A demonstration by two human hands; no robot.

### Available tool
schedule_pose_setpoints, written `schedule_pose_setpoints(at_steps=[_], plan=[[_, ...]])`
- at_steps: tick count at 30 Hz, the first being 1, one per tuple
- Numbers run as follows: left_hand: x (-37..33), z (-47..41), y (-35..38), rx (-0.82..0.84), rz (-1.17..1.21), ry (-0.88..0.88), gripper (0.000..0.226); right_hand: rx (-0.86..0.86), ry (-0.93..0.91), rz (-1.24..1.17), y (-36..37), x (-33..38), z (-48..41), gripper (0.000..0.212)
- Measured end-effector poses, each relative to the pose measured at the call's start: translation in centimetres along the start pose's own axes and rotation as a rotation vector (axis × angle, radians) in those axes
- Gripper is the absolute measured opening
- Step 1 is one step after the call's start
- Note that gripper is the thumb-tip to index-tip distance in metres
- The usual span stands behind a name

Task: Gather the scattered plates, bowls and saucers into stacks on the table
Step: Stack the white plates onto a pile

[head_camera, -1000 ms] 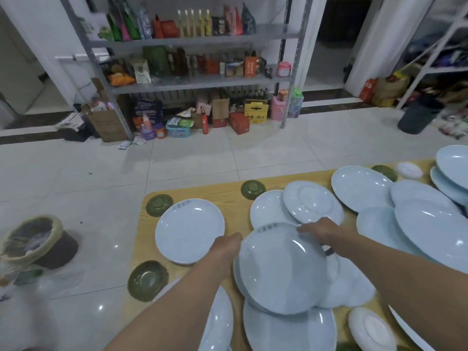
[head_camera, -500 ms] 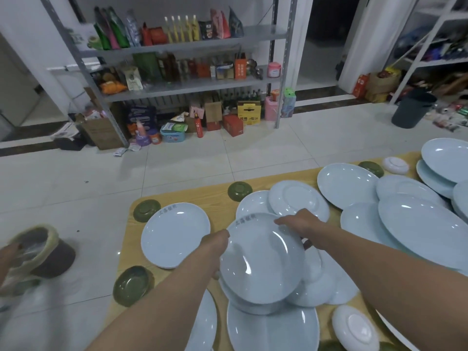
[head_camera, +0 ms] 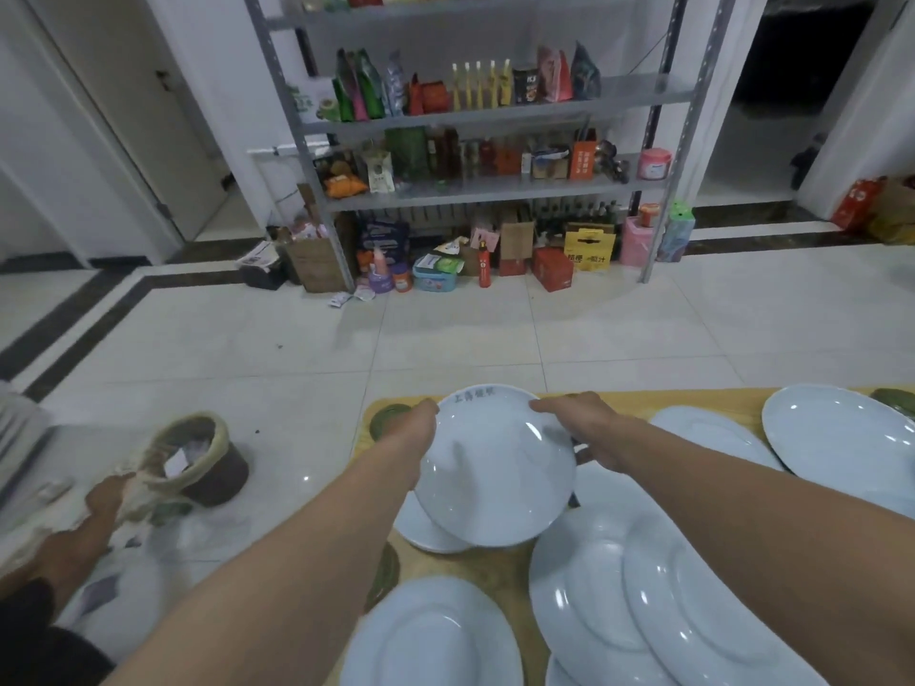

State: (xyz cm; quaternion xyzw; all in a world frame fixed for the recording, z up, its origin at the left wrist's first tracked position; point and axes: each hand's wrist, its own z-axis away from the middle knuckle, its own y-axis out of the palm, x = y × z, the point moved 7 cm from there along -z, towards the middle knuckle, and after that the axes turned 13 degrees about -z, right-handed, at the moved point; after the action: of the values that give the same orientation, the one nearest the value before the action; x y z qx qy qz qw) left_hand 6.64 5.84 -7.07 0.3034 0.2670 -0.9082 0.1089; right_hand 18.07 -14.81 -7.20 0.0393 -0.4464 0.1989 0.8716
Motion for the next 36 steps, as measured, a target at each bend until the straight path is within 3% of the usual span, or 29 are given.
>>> schedule_pose_setpoints(at_steps=[3,8,12,17,21,27,34,36], plan=[[0.3,-1.5,-2.1,-0.039,0.019,0.011,0.022,0.008,0.023,-0.030,2.6,-0.5,-1.6,0.045],[2.2,-4.1,-3.3,-0.021,0.043,-0.055,0.037,0.029,0.072,-0.039,5.6,-2.6,-4.3,0.044],[4.2,-6.9,-3.2,-0.018,0.034,-0.088,0.061,0.040,0.124,-0.025,7.1,-4.4,-5.7,0.048],[5.4,-8.0,-2.5,0.020,0.057,-0.098,0.052,0.055,0.166,-0.033,7.9,-5.7,-6.3,0.047],[6.1,-9.4,-2.0,0.024,0.043,-0.105,0.069,0.061,0.176,-0.034,8.4,-6.4,-7.2,0.057],[7.1,-11.2,-1.2,0.048,0.033,-0.128,0.075,0.096,0.198,-0.017,8.7,-6.8,-7.5,0.059],[7.4,-12.6,-1.2,-0.033,-0.078,-0.108,0.090,0.122,0.133,0.140,8.1,-6.4,-7.5,0.038],[5.6,-9.6,-1.7,-0.076,-0.180,-0.070,0.076,0.103,0.087,0.194,6.8,-5.4,-7.2,0.037]])
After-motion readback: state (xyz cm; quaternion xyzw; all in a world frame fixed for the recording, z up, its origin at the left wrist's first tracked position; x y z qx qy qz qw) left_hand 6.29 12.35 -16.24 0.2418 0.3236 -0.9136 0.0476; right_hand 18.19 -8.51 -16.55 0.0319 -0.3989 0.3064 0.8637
